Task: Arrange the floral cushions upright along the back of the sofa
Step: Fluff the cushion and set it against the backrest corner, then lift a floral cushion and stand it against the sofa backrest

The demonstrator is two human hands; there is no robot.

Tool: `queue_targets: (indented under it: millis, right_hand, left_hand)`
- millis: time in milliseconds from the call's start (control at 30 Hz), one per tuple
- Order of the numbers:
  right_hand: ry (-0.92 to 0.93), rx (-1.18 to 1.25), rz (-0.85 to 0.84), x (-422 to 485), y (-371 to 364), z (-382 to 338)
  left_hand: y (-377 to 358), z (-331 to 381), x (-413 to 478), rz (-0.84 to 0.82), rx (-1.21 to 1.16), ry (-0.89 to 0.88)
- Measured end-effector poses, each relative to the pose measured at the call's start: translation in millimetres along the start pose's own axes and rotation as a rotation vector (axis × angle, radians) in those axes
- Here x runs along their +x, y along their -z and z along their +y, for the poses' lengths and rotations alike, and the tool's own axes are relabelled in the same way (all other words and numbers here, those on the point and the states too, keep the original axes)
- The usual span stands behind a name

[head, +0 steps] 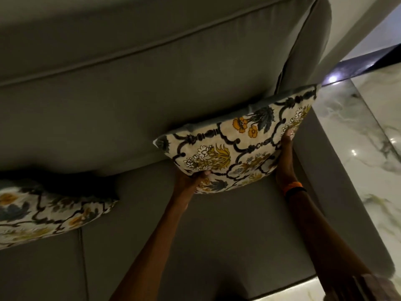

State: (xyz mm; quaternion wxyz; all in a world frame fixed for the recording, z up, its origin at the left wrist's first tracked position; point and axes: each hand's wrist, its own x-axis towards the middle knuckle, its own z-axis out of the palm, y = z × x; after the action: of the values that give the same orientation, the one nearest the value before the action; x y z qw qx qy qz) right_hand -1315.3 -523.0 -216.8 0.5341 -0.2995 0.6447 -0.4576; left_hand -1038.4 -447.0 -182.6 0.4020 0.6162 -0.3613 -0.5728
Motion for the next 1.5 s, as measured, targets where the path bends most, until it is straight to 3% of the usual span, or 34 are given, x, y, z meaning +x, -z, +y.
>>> queue_targets:
  millis: [100,200,300,367,433,533,633,867,1000,1067,1167,1233,1300,1400,1500]
  right_hand:
    - [0.053,-0.058,0.116,-17,-13,-9]
    - [0.079,-0.101,0.352,-56,-31,-2]
    - [0.041,-0.555,0.540,-121,-56,27]
    - [0.070,-0.861,0.438,-164,-79,54]
    - [0.126,-1.104,0.199,-208,-113,85]
    - [0.251,-1.282,-0.085,-265,-180,131]
    - [0.337,-1.367,-0.220,-322,-270,163]
    - [0.464,-1.395,-0.393,-456,-475,238]
    - [0.546,-1.183,-0.448,-540,-610,283]
    - [0.474,-1.057,-0.518,-574,-669,304]
    - [0.000,-0.822,-0.591,-617,-755,316]
    - [-0.266,-0.599,-0.531,-623,-791,336]
    - [-0.340,-0.439,-0.453,-629,-816,339]
    - [-0.260,-0.287,-0.530,-645,-839,312]
    - [0.001,-0.387,-0.536,-661,-857,273]
  left_hand:
    - [5,-2,3,-0.010,0.027,-0.028]
    - [22,-13,-9,-0.022,0.128,-0.017]
    - [54,-30,-43,-0.026,0.415,-0.031]
    - [87,-59,-69,0.045,0.860,-0.059]
    - [132,-94,-95,0.023,1.121,-0.135]
    - [212,-127,-134,0.003,1.212,-0.131]
    - [314,-154,-171,0.093,1.262,-0.125]
    - [570,-198,-252,0.279,1.196,-0.069]
    - [742,-211,-304,0.536,1.099,0.044]
    - [820,-223,-326,0.699,1.000,0.128]
    - [915,-238,-346,0.846,0.710,0.405]
    - [950,-240,-343,0.877,0.405,0.552]
    - [972,-239,-337,0.833,0.149,0.633]
    - [992,-227,-329,0.702,-0.070,0.635]
    - [1008,-200,-328,0.711,-0.129,0.374]
